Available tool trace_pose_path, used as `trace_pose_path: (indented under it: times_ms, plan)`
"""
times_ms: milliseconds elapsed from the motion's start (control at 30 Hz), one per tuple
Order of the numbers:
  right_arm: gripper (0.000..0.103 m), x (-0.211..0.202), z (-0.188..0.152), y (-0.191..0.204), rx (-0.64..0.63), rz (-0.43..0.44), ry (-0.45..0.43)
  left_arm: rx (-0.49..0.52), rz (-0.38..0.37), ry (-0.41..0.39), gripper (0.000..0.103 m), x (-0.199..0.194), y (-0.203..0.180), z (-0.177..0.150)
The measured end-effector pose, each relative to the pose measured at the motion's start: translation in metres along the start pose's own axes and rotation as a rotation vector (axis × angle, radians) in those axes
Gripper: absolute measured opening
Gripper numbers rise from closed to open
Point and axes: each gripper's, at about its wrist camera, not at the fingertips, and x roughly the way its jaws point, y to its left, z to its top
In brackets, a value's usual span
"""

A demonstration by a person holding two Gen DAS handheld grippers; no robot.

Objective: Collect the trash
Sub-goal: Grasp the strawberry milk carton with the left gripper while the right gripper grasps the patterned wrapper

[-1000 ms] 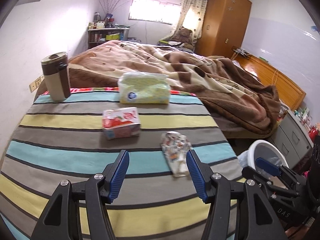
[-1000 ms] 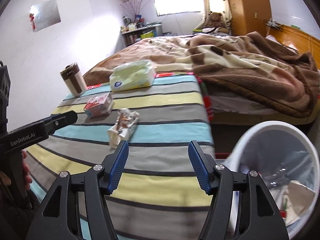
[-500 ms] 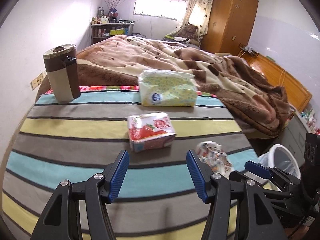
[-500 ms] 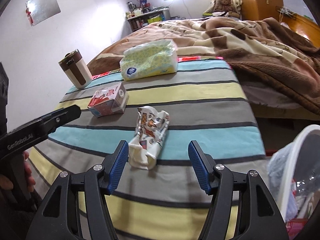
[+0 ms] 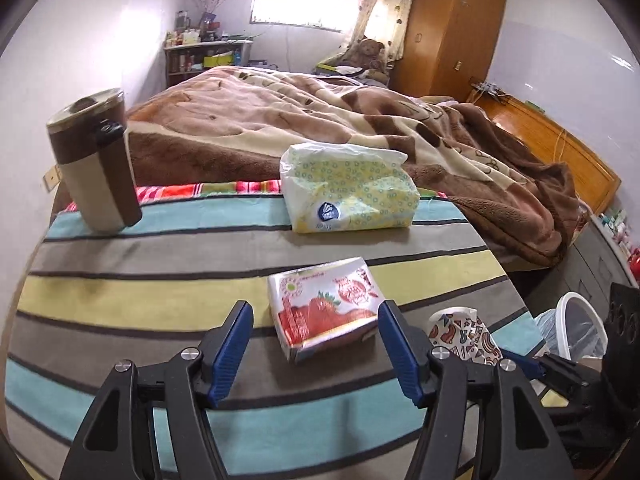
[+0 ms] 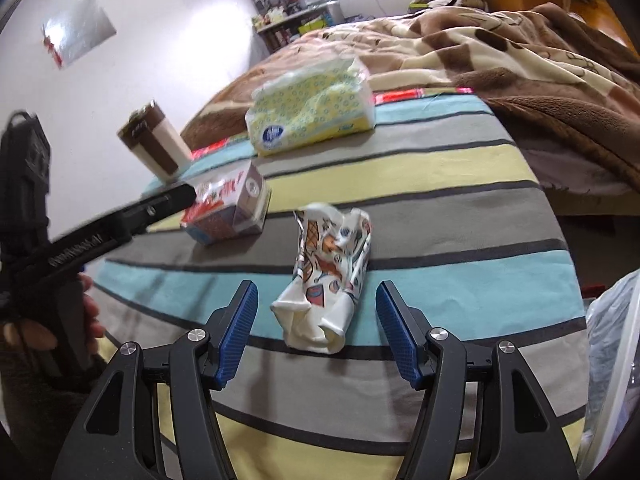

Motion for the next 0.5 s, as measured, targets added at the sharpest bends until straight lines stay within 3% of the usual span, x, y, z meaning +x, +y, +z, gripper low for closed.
trace_pose_path:
  times_ms: [67,167,500]
  plan:
    - [0.059,0.003,0.001,0.0,-0.009,-0.02,0.008,0.028,-0.007,0.005,0.065,0.005,-0.001,0.002]
    - [0.042,0.011,0.001,-0.001,0.0,0.003,0.047,0.029,-0.021,0.02,0.065,0.014,-0.001,0.006]
    - [0.032,0.003,0.002,-0.01,0.02,-0.022,0.013,-0.014,-0.073,0.082,0.07,0.037,0.003,0.008]
